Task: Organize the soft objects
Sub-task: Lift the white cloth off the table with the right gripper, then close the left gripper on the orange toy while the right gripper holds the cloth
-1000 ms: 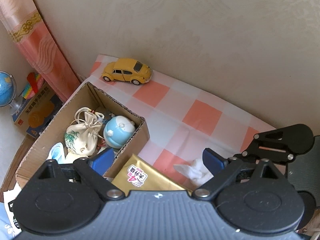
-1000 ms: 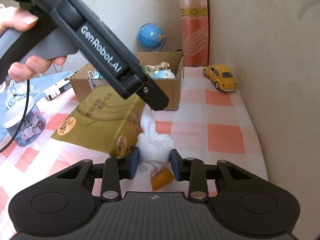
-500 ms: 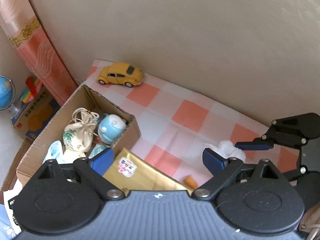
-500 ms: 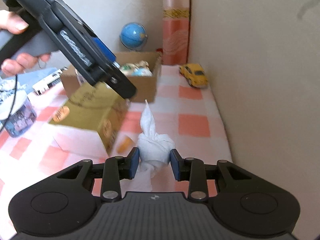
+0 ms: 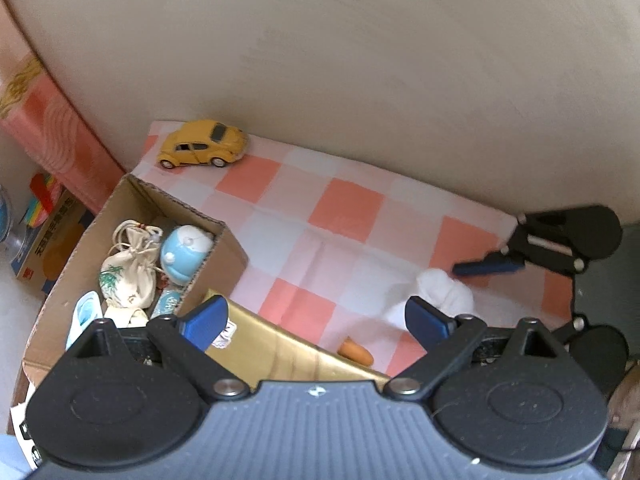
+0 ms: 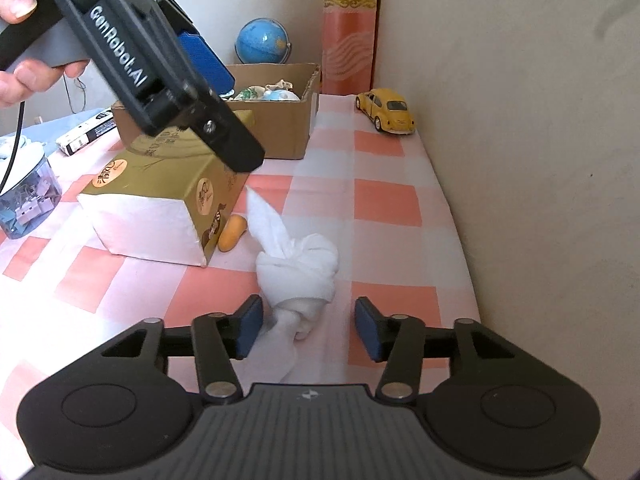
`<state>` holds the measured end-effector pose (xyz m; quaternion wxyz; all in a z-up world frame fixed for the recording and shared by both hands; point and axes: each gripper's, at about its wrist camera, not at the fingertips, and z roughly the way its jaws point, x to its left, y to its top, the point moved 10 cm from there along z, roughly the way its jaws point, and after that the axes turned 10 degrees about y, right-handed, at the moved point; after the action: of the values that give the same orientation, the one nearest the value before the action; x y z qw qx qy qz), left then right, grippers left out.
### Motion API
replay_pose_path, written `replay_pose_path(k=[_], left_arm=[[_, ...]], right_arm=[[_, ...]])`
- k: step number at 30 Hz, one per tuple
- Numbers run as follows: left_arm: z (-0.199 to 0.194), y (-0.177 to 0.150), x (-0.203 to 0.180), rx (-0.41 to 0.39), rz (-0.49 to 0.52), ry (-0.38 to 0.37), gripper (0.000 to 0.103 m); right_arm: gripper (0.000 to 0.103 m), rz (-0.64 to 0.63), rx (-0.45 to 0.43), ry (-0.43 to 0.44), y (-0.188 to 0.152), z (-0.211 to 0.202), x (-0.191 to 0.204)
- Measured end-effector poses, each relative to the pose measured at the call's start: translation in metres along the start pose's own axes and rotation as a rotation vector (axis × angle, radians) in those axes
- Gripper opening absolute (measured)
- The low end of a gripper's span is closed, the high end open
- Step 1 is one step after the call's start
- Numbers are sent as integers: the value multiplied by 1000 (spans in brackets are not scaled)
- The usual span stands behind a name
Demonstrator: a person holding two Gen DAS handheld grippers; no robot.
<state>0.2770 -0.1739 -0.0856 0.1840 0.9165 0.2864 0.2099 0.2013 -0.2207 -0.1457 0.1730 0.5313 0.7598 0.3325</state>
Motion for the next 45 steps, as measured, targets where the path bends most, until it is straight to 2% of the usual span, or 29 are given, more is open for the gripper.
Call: replay_pose_path(k=[4,6,8,10,15,17,20,22,23,27,33,40,45], left_arm=[[1,-6,-12,35,81,-12,94],[1,-10,-19,58,139,-12,94],[2,-13,-25,83,199,-2,92],[3,-15,-28,100,243,8,92],[4,-8,-35,82,314,11,93],[4,-5,-39,76,343,-16,93],[6,-4,-48,125,396,-69,93],[7,-6,-53,151,435,-79,91],[8,-7,-56,164,467,-79,86],[18,-14,-63,236,528,-85,51],[36,-15,-63,297,536,-91,45],[56,-19,-63,377,526,-99,44],[59,-22,-65,408,529,-102,34]], right_arm=[[83,-10,0,12,-3,2,4],[87,-15,0,15,-4,3,6],[99,-17,8,27,-5,4,8],[103,-19,10,37,-7,6,9],[103,-51,19,34,-8,9,12],[103,-57,17,40,-8,10,12],[103,-62,11,45,-8,10,11],[103,-62,8,44,-9,9,11],[103,-62,6,44,-10,8,12],[103,-65,1,46,-11,6,12],[103,-69,-8,49,-13,4,13],[103,-75,-19,55,-15,1,14],[103,-77,-19,57,-14,0,13]])
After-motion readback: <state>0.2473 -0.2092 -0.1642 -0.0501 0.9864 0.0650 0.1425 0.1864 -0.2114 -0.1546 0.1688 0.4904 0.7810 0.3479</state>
